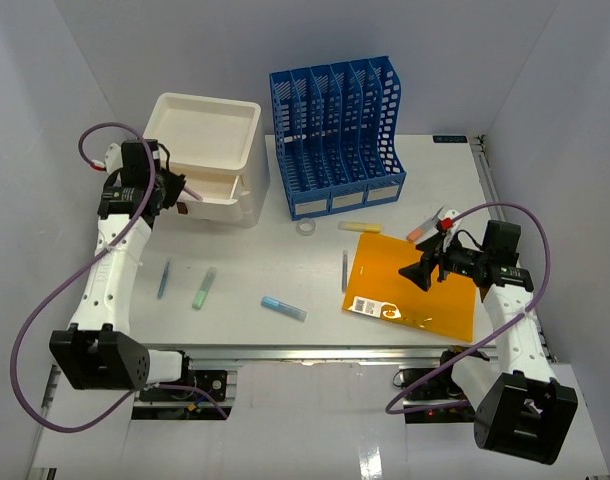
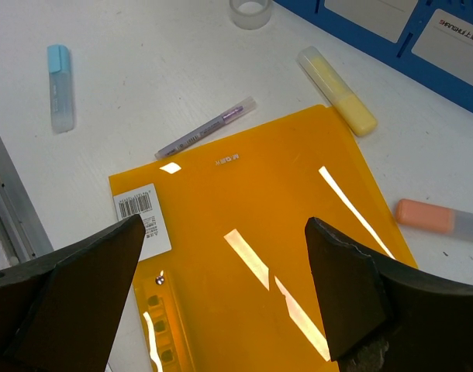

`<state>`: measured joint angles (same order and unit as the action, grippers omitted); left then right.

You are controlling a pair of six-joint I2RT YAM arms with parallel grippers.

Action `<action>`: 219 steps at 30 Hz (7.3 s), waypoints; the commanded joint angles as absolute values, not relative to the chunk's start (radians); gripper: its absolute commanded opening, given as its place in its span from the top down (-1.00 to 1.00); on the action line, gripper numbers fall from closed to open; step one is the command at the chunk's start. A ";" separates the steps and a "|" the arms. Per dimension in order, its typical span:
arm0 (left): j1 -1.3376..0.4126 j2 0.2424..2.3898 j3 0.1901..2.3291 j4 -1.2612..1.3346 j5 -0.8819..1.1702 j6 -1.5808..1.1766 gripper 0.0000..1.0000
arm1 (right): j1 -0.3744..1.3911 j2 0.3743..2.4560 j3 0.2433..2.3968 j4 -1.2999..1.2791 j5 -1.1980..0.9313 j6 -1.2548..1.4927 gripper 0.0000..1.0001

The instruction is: Organize the desk

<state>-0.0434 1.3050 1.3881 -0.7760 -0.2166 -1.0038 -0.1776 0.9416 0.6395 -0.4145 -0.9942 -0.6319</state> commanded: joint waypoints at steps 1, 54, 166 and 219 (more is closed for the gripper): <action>0.023 1.359 1.415 -0.746 -0.108 -1.028 0.84 | -0.185 0.952 0.652 -0.401 -1.025 -0.642 -0.81; 0.051 0.516 0.670 -0.168 0.659 -0.696 -0.96 | 0.660 1.543 0.974 -0.240 -0.049 -0.008 -0.89; 0.075 0.842 0.701 -0.525 -0.001 -0.506 -0.95 | 0.458 1.144 1.077 -0.149 -1.400 -0.366 -0.67; 0.320 1.300 0.512 -0.215 0.176 0.361 0.04 | 0.212 0.772 0.617 -0.132 -1.429 -0.582 -0.76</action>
